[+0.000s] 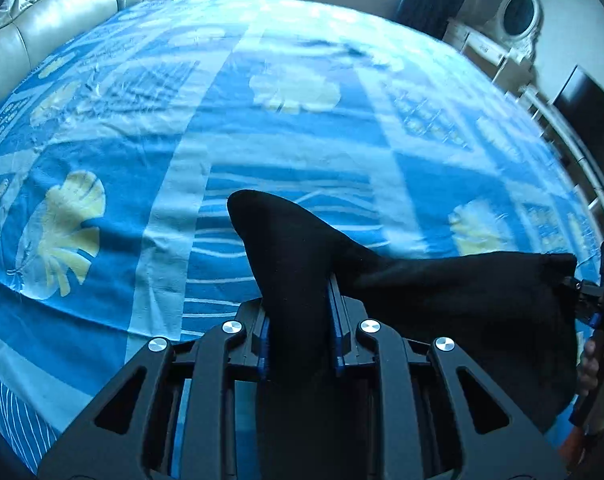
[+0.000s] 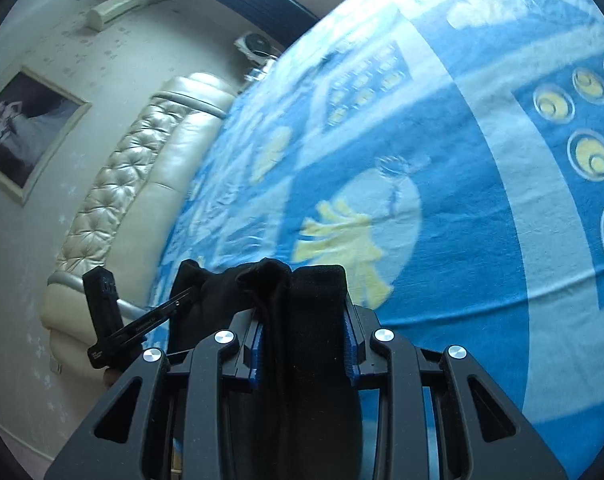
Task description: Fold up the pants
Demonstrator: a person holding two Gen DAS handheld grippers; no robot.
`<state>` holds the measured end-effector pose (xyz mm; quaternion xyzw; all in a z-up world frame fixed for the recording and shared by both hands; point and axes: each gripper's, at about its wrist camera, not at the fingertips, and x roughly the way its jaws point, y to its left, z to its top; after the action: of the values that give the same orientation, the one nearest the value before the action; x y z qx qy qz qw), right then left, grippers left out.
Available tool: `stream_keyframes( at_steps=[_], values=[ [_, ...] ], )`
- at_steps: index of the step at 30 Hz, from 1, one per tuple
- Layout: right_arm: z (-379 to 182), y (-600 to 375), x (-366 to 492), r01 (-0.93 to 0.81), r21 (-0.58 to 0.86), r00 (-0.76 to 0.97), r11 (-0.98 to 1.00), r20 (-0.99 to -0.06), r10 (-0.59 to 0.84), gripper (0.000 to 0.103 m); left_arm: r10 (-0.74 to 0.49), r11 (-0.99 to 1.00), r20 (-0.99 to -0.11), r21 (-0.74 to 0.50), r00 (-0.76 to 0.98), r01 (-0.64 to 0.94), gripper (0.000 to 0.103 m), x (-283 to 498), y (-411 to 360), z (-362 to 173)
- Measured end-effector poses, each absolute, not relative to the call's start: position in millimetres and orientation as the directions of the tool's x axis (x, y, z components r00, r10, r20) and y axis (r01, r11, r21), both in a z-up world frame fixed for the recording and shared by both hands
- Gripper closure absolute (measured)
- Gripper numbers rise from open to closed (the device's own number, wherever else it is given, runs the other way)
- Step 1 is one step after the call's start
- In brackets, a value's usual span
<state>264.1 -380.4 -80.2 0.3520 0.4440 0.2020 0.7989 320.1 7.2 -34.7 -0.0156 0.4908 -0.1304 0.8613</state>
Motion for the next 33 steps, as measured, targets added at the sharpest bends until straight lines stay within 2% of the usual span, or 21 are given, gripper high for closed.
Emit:
stream_keyframes(
  at_steps=[7,33],
  values=[
    [-111,-390,268,0.040,0.802,0.508,0.596,-0.530,0.679,0.072,-0.251,0.964,-0.838,-0.173,0.485,0.201,0.073,322,12,-52],
    [-111,-393,266,0.068,0.817,0.511,0.573,-0.522,0.683,0.069,-0.278,0.958,-0.838,-0.205,0.470,0.201,0.071,325,15,-55]
  ],
)
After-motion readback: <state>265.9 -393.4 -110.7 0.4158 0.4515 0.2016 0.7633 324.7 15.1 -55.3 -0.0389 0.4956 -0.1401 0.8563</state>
